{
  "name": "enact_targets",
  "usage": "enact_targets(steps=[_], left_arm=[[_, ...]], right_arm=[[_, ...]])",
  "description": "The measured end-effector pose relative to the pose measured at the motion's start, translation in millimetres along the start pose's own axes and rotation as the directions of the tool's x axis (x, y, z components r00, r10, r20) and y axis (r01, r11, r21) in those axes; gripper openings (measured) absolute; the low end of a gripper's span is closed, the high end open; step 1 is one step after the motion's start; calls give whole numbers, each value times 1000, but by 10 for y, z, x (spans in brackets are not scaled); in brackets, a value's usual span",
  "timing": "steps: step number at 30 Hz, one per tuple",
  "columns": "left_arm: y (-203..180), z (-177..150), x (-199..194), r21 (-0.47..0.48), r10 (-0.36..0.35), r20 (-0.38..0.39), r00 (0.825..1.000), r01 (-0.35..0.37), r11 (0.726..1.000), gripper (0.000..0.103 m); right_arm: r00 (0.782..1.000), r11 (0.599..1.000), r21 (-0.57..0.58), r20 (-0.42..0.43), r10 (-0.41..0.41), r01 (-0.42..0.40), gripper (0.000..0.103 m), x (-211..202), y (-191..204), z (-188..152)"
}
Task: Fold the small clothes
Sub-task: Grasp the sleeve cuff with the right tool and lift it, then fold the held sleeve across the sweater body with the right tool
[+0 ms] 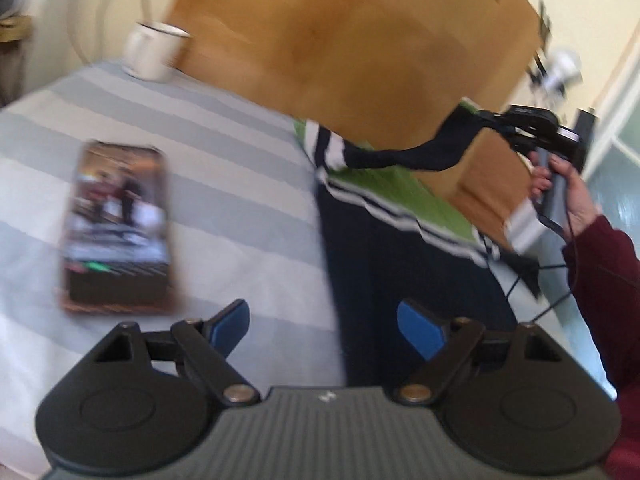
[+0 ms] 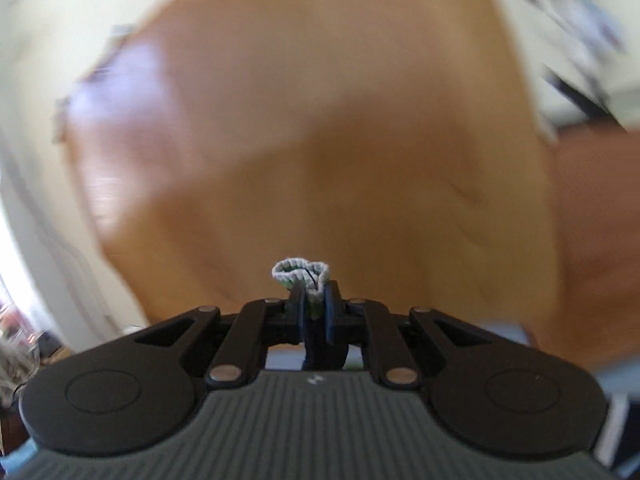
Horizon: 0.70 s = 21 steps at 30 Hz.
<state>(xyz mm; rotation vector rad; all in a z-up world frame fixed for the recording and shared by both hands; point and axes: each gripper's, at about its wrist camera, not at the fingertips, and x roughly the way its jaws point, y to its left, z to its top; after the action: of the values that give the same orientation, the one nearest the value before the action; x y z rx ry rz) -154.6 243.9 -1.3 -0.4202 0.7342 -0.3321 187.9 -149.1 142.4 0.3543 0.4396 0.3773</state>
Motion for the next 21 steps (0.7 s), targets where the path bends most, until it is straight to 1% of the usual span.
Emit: enact_targets(steps=[2, 5, 7, 9, 10, 11, 12, 13, 15, 16, 17, 18, 19, 20, 21], left_arm=[[-87, -68, 73, 16, 3, -33, 999, -3, 1000, 84], [-188, -152, 119, 12, 17, -56, 998, -17, 1000, 84], [-243, -190, 119, 5, 32, -62, 998, -32, 999, 84], [-299, -204, 130, 5, 57, -67, 996, -56, 998, 84], [-327, -200, 132, 8, 69, -67, 995, -68, 998, 84], [-352, -174, 136, 11, 79, -64, 995, -78, 997, 84], [-394, -145, 138, 15, 87, -58, 995, -86, 996, 84], [-428, -110, 148, 19, 91, -53, 994, -90, 996, 84], [-493, -60, 172, 27, 94, -48, 994, -92, 995, 84], [-523, -40, 192, 33, 93, -48, 994, -91, 995, 84], [-559, -23, 227, 40, 92, -50, 995, -90, 995, 84], [-585, -5, 262, 47, 90, -52, 995, -87, 995, 84], [-608, 22, 301, 55, 90, -52, 995, -87, 995, 84], [-629, 59, 337, 63, 91, -50, 995, -88, 994, 84], [-646, 110, 366, 72, 94, -45, 995, -90, 993, 84]], right_arm=[[998, 995, 102, -59, -4, 10, 12, 72, -328, -145], [992, 978, 207, -123, 31, -5, 12, 173, -625, -298], [989, 971, 239, -135, 61, -27, 12, 228, -655, -341], [987, 964, 257, -126, 101, -66, 12, 230, -648, -283], [986, 960, 263, -110, 125, -93, 12, 238, -553, -221], [984, 953, 272, -79, 160, -133, 12, 186, -537, -134], [979, 940, 286, -30, 204, -187, 12, 107, -556, -30], [968, 923, 296, 35, 248, -247, 12, -6, -568, 72], [950, 905, 291, 130, 284, -311, 12, -207, -619, 161], [948, 906, 286, 148, 281, -313, 13, -267, -663, 167], [952, 913, 279, 148, 267, -299, 13, -311, -716, 130], [963, 928, 262, 124, 240, -265, 16, -331, -774, 48], [978, 949, 239, 83, 192, -207, 20, -320, -835, -42], [990, 967, 213, 31, 139, -142, 30, -310, -906, -157], [996, 977, 197, -22, 88, -82, 37, -283, -1006, -285]])
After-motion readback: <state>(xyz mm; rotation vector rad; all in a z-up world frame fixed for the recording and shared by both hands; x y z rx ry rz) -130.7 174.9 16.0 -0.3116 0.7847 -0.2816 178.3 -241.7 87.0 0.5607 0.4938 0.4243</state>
